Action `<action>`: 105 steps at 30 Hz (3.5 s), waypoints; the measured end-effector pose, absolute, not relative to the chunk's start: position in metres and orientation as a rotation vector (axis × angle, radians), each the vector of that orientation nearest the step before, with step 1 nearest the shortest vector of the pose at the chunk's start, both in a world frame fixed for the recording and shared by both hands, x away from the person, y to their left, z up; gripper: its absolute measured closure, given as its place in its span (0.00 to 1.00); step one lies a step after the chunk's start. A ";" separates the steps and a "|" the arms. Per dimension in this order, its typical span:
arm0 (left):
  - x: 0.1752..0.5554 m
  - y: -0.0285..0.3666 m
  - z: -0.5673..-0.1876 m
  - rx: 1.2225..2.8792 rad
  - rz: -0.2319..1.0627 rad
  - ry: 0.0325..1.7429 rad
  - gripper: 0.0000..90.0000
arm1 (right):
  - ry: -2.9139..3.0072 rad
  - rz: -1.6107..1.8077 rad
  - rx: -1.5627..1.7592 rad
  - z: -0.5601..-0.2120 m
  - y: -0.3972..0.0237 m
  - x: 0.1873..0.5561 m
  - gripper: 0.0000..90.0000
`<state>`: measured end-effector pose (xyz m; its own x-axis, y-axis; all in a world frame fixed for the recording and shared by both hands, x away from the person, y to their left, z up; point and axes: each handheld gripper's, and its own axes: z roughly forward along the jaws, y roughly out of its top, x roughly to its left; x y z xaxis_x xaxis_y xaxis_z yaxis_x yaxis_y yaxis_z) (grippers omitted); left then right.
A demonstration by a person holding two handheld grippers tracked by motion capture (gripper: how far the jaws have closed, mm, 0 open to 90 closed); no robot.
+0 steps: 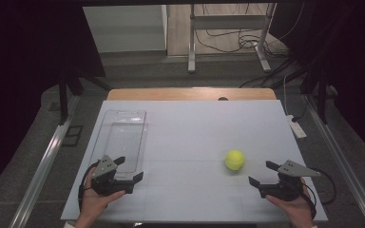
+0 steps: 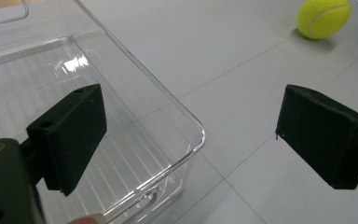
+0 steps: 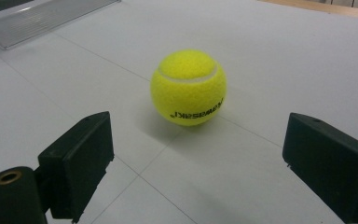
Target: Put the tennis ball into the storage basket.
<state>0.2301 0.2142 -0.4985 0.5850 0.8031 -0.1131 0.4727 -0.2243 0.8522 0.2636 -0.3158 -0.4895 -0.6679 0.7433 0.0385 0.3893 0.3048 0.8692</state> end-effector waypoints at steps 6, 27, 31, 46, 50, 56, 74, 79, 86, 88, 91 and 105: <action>0.230 0.215 -0.499 1.873 0.442 1.034 0.10 | 2.220 1.305 1.018 -0.491 -0.315 0.264 0.10; 0.229 0.213 -0.498 1.889 0.445 1.030 0.10 | 2.220 1.320 1.014 -0.491 -0.316 0.265 0.10; 0.229 0.212 -0.496 1.897 0.441 1.030 0.10 | 2.218 1.318 1.016 -0.491 -0.316 0.265 0.10; 0.233 0.203 -0.484 1.950 0.401 1.016 0.10 | 2.222 1.320 1.016 -0.492 -0.316 0.266 0.10; 0.234 0.201 -0.480 1.972 0.389 1.003 0.10 | 2.223 1.319 1.015 -0.492 -0.316 0.266 0.10; 0.237 0.200 -0.475 1.985 0.378 1.006 0.10 | 2.224 1.320 1.014 -0.492 -0.316 0.266 0.10; 0.250 0.188 -0.467 2.045 0.326 1.001 0.10 | 2.228 1.326 1.016 -0.493 -0.316 0.266 0.10; 0.252 0.183 -0.463 2.055 0.321 0.981 0.10 | 2.228 1.324 1.015 -0.493 -0.316 0.266 0.10; 0.256 0.175 -0.459 2.090 0.310 0.953 0.09 | 2.229 1.329 1.015 -0.492 -0.316 0.265 0.10; 0.258 0.171 -0.457 2.099 0.308 0.941 0.10 | 2.232 1.331 1.014 -0.493 -0.315 0.265 0.10; 0.261 0.166 -0.455 2.109 0.304 0.924 0.10 | 2.232 1.328 1.013 -0.493 -0.316 0.266 0.10; 0.273 0.146 -0.452 2.156 0.274 0.870 0.10 | 2.232 1.325 1.011 -0.493 -0.317 0.265 0.10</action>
<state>0.2727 0.1456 -0.4518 0.7426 0.6644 -0.0841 0.4966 -0.4620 0.7348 0.2650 -0.3167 -0.4932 -0.6823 0.7290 0.0549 0.3974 0.3069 0.8648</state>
